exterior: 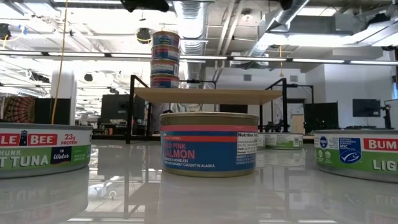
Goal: Stack canned seafood by type on shelf
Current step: Put the green tuna can on the shelf
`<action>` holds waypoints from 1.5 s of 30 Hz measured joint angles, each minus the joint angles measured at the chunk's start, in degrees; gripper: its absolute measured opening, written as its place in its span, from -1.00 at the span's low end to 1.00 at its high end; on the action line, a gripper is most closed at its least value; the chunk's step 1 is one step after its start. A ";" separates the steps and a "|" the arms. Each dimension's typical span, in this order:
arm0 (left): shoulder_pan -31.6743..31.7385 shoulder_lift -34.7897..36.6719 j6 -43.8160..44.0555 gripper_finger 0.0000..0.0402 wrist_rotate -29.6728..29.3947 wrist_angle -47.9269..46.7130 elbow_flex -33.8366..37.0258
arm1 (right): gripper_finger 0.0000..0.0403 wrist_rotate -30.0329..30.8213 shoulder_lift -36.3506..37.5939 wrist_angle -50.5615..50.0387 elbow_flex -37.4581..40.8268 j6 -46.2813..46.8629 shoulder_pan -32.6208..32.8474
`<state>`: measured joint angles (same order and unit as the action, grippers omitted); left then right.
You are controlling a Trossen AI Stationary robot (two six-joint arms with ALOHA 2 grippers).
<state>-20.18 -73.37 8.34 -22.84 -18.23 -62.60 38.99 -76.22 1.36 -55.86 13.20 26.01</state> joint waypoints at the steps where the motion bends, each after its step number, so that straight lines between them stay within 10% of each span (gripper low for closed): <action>1: -0.01 -0.23 -0.78 0.16 -0.18 3.12 1.04 | 0.09 0.80 -0.74 0.91 0.00 0.50 1.25; 14: -0.93 -0.84 -6.17 0.16 -0.59 11.64 9.35 | 0.09 17.96 -14.82 19.70 -0.07 1.33 7.31; 38: -8.34 -0.84 5.71 0.16 3.00 8.89 10.46 | 0.09 14.93 -23.48 19.03 -11.44 -6.65 8.99; 45: -17.16 -0.84 6.48 0.16 -4.45 5.32 10.46 | 0.09 13.78 -28.49 18.20 -15.21 -2.69 9.21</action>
<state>-37.34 -74.22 14.82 -27.29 -12.91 -52.14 52.77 -104.71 19.56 -71.06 10.51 35.22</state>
